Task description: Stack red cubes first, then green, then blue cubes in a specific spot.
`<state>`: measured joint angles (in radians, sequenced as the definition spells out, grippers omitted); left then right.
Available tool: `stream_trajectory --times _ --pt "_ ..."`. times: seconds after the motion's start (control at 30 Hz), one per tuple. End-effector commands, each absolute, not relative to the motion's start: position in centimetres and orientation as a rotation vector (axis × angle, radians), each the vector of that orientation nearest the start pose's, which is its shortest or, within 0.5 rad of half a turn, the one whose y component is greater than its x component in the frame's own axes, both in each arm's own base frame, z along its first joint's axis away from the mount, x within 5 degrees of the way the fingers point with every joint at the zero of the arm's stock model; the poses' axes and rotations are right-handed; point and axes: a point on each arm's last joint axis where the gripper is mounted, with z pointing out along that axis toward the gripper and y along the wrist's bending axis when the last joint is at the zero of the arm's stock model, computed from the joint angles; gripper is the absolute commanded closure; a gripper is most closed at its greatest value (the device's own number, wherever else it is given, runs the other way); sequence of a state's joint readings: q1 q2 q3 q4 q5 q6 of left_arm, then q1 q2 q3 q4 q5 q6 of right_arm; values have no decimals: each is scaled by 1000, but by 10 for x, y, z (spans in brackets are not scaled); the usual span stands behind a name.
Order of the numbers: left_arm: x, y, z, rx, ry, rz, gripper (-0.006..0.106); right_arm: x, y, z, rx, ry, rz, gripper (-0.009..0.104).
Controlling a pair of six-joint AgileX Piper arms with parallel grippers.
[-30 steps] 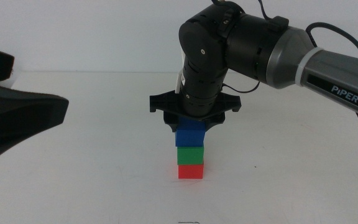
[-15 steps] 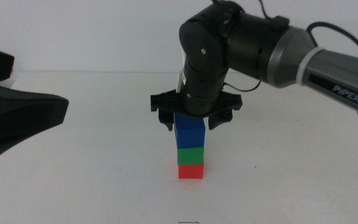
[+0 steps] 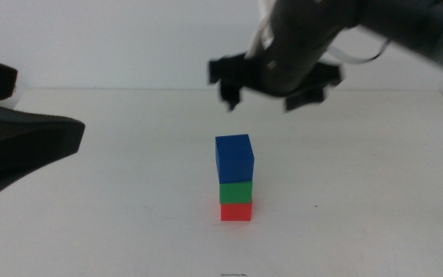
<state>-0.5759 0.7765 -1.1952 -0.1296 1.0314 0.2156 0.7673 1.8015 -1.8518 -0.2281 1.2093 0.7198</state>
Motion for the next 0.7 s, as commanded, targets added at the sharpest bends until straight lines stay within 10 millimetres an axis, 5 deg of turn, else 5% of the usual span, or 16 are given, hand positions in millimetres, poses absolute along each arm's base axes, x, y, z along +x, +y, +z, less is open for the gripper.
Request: stream_trajectory --times 0.0,0.47,0.67 --pt "90 -71 456 772 1869 -399 7 280 226 421 -84 2443 198 29" --pt "90 -71 456 772 1869 -399 7 211 101 521 -138 2152 34 29" --pt "90 -71 456 772 1869 -395 7 169 32 522 -34 2087 -104 29"
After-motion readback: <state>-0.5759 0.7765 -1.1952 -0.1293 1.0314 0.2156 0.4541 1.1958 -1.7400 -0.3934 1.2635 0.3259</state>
